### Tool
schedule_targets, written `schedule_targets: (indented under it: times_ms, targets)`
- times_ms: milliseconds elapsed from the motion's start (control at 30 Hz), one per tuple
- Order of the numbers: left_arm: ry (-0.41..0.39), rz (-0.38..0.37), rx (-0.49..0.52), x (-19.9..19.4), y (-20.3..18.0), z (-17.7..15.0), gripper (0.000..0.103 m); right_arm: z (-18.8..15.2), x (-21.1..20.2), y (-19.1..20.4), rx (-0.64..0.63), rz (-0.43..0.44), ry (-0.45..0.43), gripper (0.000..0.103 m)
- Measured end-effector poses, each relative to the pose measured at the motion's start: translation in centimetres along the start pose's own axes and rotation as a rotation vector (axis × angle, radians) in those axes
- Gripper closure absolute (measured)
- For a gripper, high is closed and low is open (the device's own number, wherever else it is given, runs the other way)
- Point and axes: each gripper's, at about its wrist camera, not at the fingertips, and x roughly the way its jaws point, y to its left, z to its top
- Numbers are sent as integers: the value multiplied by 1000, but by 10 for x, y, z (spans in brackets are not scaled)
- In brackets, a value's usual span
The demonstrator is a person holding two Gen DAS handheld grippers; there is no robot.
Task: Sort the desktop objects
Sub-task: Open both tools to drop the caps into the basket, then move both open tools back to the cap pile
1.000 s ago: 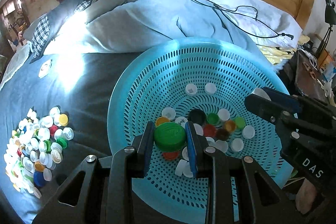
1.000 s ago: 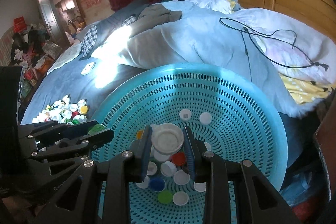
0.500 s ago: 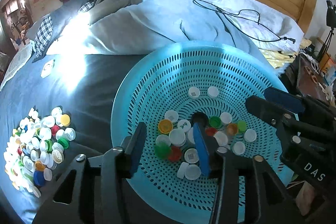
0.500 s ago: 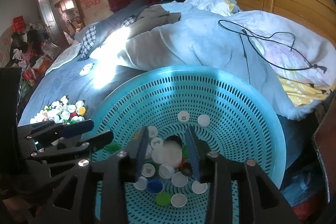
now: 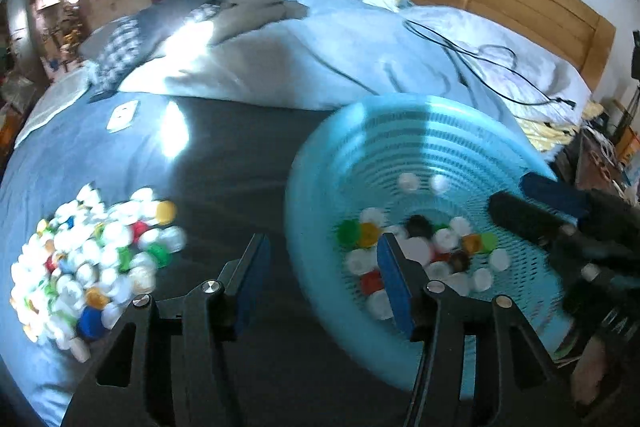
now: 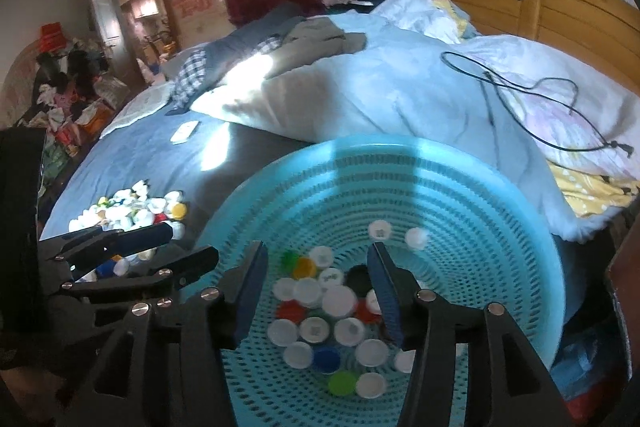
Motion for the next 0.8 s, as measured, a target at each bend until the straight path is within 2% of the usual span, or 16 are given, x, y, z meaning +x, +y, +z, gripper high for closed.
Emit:
schedule_targets:
  times_ms: [133,367,533,800]
  targets:
    - [-23,64,-100,-8,68,-43,53,-6,4,23,-52,29,0,37]
    - [-52,199,-435,-36,209,-148,53,-24,27,68,-119,115,60,37]
    - [-62,221,-535,-38,247,-187,53,-38,38,100,-180,159,97,37]
    - [-52,154,-519,-12,245,-178,53,-66,54,148,-291,205,159,37]
